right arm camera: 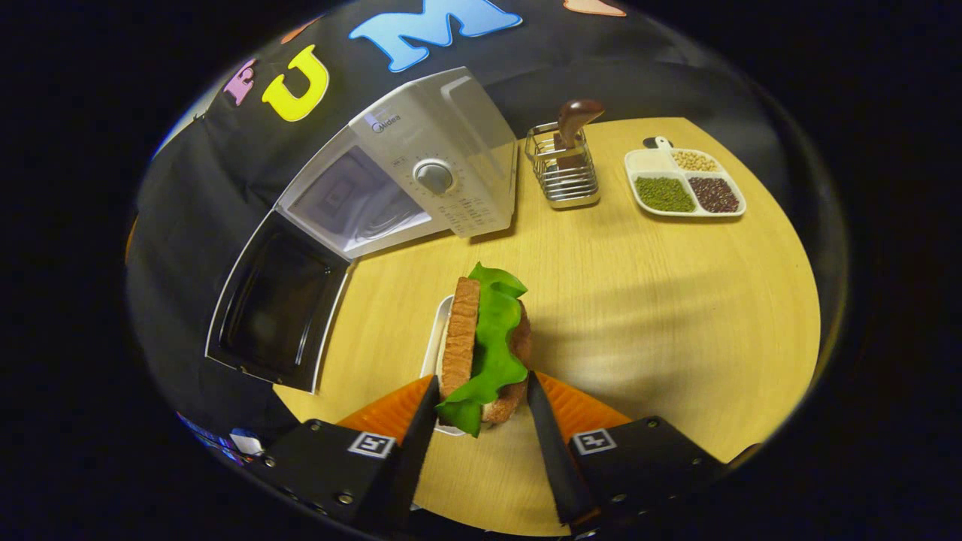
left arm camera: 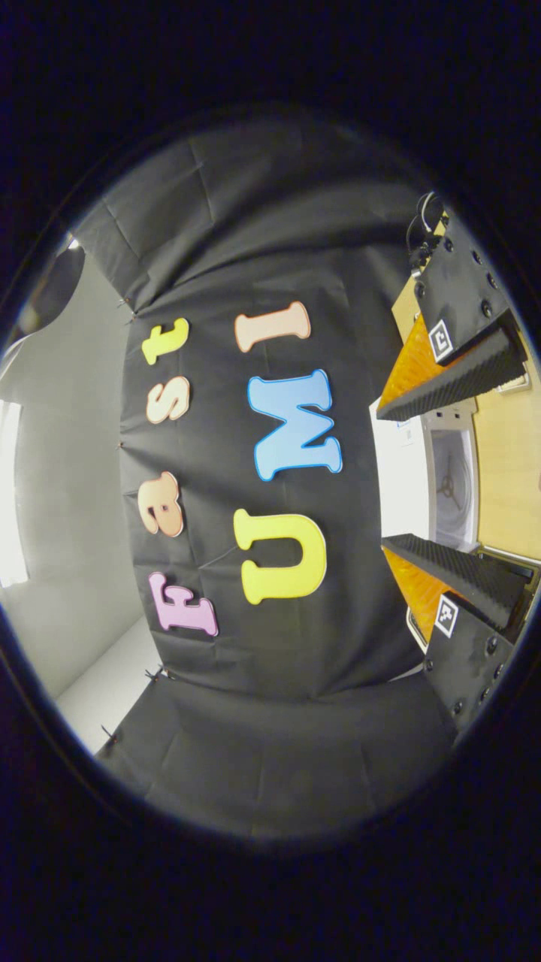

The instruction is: Open the microwave oven with the left hand, put the food in, and close the microwave oven.

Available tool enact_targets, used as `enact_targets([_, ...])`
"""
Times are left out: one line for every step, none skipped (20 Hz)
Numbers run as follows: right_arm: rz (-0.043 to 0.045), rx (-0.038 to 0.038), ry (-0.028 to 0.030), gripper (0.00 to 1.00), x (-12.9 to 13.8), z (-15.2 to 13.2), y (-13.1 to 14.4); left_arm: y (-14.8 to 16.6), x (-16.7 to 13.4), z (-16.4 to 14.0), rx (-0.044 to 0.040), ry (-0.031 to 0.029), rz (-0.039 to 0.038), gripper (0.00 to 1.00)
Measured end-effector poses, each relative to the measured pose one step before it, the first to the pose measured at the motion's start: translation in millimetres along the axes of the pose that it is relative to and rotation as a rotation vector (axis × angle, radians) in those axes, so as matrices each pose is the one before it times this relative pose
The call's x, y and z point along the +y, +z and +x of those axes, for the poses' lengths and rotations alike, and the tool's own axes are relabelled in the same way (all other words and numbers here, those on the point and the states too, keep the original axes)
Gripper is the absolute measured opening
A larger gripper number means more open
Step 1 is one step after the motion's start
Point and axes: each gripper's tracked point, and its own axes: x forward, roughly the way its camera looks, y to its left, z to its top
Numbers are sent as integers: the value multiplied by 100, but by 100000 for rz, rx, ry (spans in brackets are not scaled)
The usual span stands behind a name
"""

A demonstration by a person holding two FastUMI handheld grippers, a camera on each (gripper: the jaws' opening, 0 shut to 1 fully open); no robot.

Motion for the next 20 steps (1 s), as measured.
enact_targets([1433,1352,783,37,158,-1,-45,74,28,-41,-88,689,127,98])
enact_targets([-333,868,1330,33,223,-138,55,72,151,-110,-19,369,-304,98])
enact_targets([-2626,695,1238,26,88,18,-14,-176,167,-96,-49,39,-558,99])
enact_targets([1888,-737,-898,26,-99,-426,-16,-84,258,-94,-72,-306,-607,99])
enact_targets([1303,-948,-735,13,105,-280,588,-116,353,36,-189,-463,-563,99])
enact_targets([1378,-930,619,13,416,-100,106,4,452,119,-183,-363,-552,99])
enact_targets([1539,-1626,309,13,377,-218,346,-50,463,185,-793,-749,-939,99])
enact_targets([1070,-1776,-455,13,419,-73,204,103,347,110,-729,-1621,-1316,99])
enact_targets([770,-1952,-647,13,445,-197,291,18,478,-81,-750,-1968,-1040,99])
enact_targets([1444,-2372,45,13,758,-281,226,99,769,-27,-654,-1598,-659,99])
enact_targets([2271,-2552,585,13,1004,-237,193,-113,933,116,-410,-1513,-1082,99])
enact_targets([2772,-2778,1297,13,1214,-203,265,-95,894,96,10,-1677,-1854,99])
enact_targets([3292,-2932,2119,13,1405,-129,142,-179,1140,219,505,-1042,-2118,99])
enact_targets([3413,-2942,2724,13,1576,-36,124,-48,1303,26,333,-1009,-2149,99])
enact_targets([3315,-3497,3481,13,1651,121,172,279,1164,-170,-370,-1074,-2132,99])
enact_targets([4209,-3923,3907,13,1668,188,151,430,1332,-68,-588,-854,-1562,99])
enact_targets([5320,-3854,4193,13,1762,323,42,397,1446,-101,-764,-942,-477,99])
enact_targets([5720,-3492,4219,13,1515,539,38,461,1523,-60,-831,-326,260,97])
enact_targets([6214,-3077,3402,13,1353,529,-17,368,1584,24,-655,-104,188,96])
enact_targets([5288,-2835,2470,13,953,797,-16,530,1361,-52,-856,-473,-299,97])
